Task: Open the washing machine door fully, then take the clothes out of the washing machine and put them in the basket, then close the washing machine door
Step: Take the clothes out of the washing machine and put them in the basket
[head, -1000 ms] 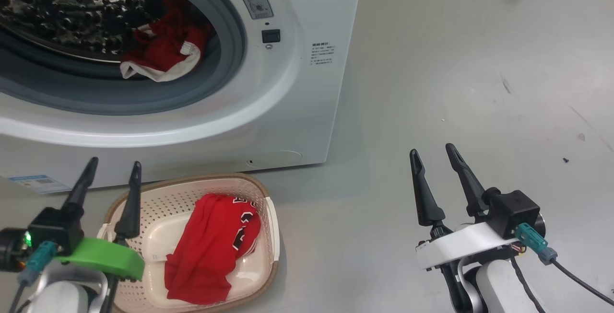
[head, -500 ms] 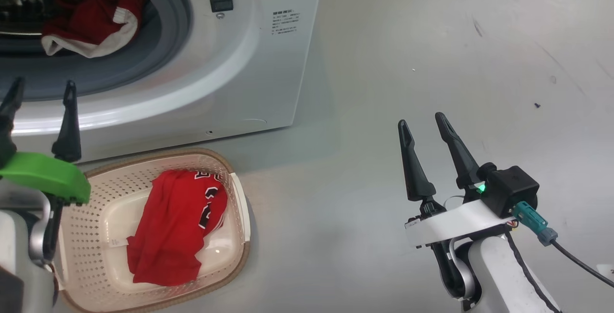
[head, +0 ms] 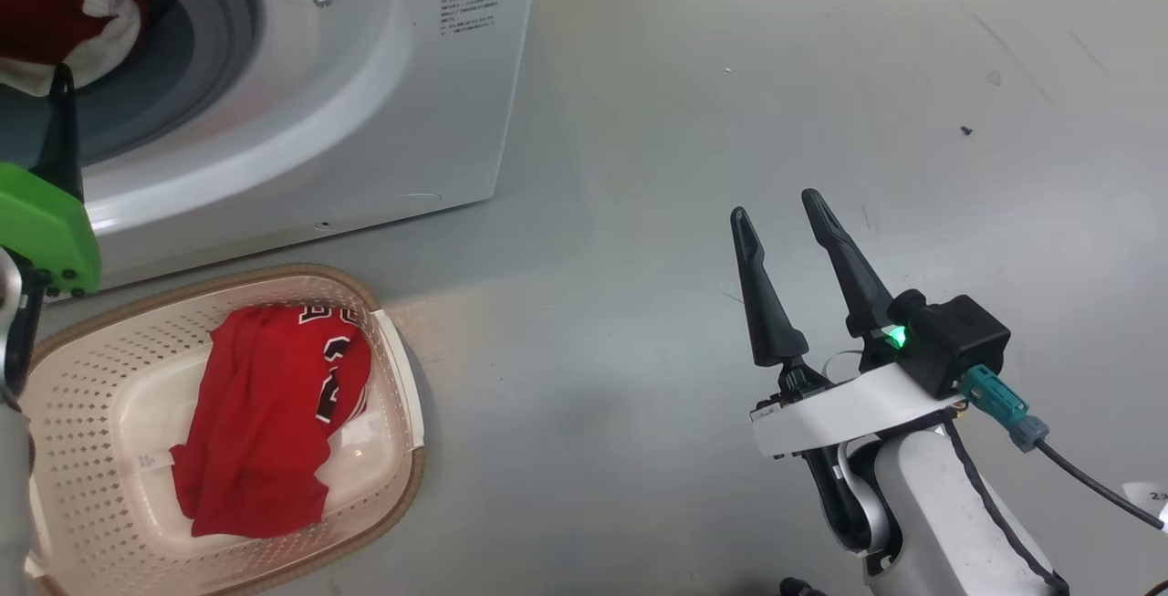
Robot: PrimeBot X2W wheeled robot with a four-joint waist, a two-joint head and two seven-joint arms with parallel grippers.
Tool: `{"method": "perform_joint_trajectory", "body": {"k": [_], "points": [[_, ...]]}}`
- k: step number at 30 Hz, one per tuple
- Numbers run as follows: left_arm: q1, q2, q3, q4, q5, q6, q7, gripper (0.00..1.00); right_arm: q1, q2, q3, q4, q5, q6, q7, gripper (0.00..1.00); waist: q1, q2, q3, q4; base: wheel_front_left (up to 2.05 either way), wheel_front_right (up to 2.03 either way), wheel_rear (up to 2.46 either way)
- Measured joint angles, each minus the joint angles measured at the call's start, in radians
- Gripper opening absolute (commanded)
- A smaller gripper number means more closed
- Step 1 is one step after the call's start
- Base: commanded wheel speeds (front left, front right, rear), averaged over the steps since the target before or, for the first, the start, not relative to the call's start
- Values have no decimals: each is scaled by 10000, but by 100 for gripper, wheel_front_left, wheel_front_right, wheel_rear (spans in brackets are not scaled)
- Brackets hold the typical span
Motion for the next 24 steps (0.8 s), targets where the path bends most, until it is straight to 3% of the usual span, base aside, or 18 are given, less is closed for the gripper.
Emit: {"method": "perform_joint_trajectory", "body": {"k": [16,24], "points": [[-1854,648,-19,1708,514,105,1436,100,-340,2,295,-127,240,-182,0,100,0,0,567,-575,0,0,0],[-2534,663,21,2395,443,150,1939,100,-524,4,362,-190,314,-251,0,100,1,0,772,-764,0,0,0]]}}
